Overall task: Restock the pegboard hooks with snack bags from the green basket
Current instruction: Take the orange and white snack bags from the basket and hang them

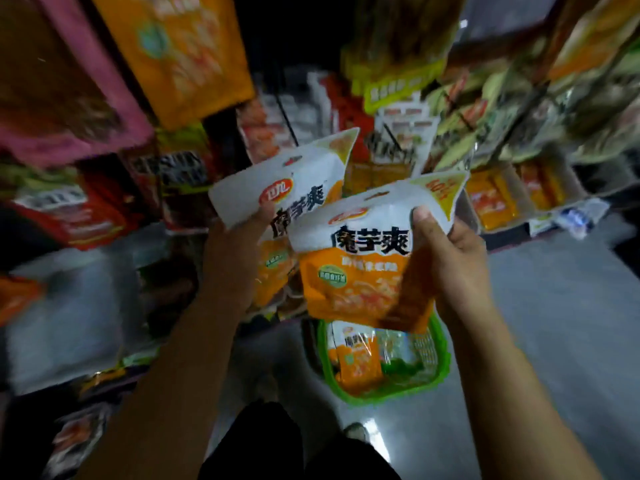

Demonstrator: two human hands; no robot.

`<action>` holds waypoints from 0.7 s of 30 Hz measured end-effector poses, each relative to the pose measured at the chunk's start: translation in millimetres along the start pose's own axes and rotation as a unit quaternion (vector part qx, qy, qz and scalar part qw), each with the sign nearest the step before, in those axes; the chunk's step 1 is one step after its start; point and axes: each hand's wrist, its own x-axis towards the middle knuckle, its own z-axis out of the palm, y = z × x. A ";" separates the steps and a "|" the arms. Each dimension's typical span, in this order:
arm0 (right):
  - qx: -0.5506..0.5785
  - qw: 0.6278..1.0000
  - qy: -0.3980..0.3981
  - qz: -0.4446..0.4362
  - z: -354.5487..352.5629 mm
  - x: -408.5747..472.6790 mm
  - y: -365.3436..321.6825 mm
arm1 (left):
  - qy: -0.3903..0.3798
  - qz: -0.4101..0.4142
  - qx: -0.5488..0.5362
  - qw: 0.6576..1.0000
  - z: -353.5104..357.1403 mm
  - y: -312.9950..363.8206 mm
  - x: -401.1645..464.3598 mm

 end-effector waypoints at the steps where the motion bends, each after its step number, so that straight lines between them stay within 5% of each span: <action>1: 0.004 1.000 -0.017 -0.017 10.5 3.9 -15.4 | 0.011 0.019 -0.005 1.000 -6.7 16.7 3.4; 11: -0.014 0.987 -0.117 -0.108 74.3 36.7 -73.4 | -0.032 0.097 -0.075 0.992 -37.3 124.6 26.7; 21: -0.027 0.968 -0.201 -0.150 99.5 52.8 -85.9 | -0.096 0.016 -0.087 0.991 -40.7 136.7 59.7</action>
